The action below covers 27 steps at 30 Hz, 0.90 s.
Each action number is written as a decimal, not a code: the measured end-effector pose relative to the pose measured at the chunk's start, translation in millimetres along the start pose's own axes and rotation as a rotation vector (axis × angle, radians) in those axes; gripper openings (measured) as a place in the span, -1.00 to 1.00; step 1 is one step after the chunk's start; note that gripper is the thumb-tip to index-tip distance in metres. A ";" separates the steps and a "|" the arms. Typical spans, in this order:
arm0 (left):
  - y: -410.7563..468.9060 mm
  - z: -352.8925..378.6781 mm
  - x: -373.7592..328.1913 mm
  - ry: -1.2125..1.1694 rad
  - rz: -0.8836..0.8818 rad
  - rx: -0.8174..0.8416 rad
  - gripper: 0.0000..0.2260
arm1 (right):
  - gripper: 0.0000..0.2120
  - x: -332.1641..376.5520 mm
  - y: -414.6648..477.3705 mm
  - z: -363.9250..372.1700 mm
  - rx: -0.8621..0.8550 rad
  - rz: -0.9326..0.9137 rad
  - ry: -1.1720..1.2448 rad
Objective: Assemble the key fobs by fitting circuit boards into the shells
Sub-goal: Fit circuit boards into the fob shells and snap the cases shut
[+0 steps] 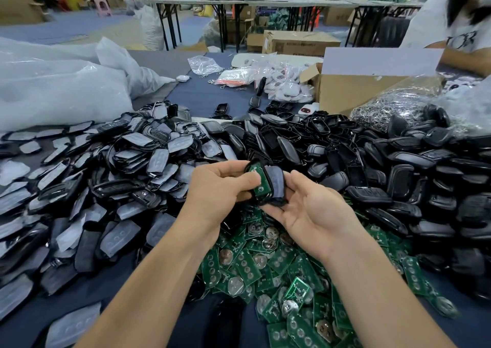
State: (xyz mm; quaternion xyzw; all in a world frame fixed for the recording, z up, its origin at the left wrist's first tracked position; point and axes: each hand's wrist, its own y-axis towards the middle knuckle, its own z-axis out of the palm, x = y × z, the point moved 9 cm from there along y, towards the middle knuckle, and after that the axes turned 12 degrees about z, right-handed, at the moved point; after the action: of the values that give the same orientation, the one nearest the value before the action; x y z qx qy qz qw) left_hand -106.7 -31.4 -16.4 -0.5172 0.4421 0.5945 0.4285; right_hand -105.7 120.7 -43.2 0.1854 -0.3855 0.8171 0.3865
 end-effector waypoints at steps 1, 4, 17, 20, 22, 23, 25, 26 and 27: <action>0.5 -1.4 -0.6 0.040 0.022 -0.011 -0.85 | -0.65 -0.8 -0.6 0.4 0.008 0.006 -0.005; 0.8 -3.1 -1.8 0.107 0.056 -0.020 -0.84 | -0.69 -2.6 -0.8 0.0 -0.005 0.005 -0.014; 4.2 -3.0 -0.6 -0.073 -0.010 0.010 -0.87 | -0.76 8.2 -4.6 2.7 0.011 -0.072 -0.022; 4.4 -8.3 -4.2 0.034 0.037 -0.028 -0.84 | -0.78 11.6 -3.3 -0.5 -0.038 -0.144 -0.042; 4.5 -11.9 -6.7 0.162 0.093 -0.065 -0.83 | -0.79 11.1 -2.5 -1.2 -0.068 -0.183 -0.078; 4.2 -12.9 -9.1 0.229 0.130 -0.079 -0.81 | -0.80 11.1 -2.2 -1.6 -0.088 -0.206 -0.098; 1.5 -12.9 -16.5 0.366 0.205 -0.090 -0.72 | -0.82 9.8 -2.1 -0.9 -0.113 -0.244 -0.143; 0.1 -12.6 -19.7 0.414 0.231 -0.092 -0.73 | -0.82 8.7 -1.9 0.8 -0.116 -0.255 -0.173; -0.8 -12.0 -20.7 0.432 0.239 -0.092 -0.77 | -0.82 7.3 -2.0 2.3 -0.117 -0.262 -0.201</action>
State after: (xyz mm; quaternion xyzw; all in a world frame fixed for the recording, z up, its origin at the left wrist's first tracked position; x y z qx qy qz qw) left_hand -101.0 -43.9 3.2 -0.5955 0.5539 0.5359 0.2267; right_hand -108.7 123.3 -36.4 0.2919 -0.4417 0.7131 0.4595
